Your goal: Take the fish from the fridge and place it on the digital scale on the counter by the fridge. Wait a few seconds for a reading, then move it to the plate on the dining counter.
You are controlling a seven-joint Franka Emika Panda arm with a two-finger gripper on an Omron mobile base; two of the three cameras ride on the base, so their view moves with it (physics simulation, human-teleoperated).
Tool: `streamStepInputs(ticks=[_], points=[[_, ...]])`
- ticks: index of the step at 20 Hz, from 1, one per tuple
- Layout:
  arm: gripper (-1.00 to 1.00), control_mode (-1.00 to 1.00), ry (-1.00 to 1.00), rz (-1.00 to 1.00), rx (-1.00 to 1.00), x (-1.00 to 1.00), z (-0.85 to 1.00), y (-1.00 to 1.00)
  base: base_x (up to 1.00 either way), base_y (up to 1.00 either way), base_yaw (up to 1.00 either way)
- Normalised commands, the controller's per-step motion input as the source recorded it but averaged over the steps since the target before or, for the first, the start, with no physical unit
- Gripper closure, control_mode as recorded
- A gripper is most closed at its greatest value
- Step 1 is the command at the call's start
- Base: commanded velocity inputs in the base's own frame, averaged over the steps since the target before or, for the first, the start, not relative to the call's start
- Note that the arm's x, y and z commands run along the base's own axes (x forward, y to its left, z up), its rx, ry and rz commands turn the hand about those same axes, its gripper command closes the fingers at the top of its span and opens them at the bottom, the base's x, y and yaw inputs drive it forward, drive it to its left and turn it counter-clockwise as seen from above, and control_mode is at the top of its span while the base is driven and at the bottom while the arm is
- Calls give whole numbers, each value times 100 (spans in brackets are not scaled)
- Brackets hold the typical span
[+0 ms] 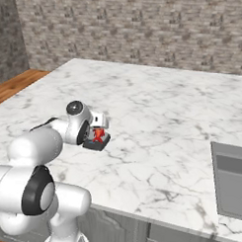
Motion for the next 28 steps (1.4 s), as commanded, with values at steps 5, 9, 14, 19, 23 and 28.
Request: streamStepInputs(ticks=[5,9,14,19,23,28], points=[[-100,-100,7,-2,0,19,-29,0,0,0,0],[-100,-100,2,-1,0,17,-34,0,0,0,0],[-100,-100,0,0,0,23,-31,0,0,0,0],[-100,-100,0,0,0,34,-21,0,0,0,0],[-100,-100,0,0,0,36,-16,0,0,0,0],[-100,-100,0,0,0,34,-23,0,0,0,0]])
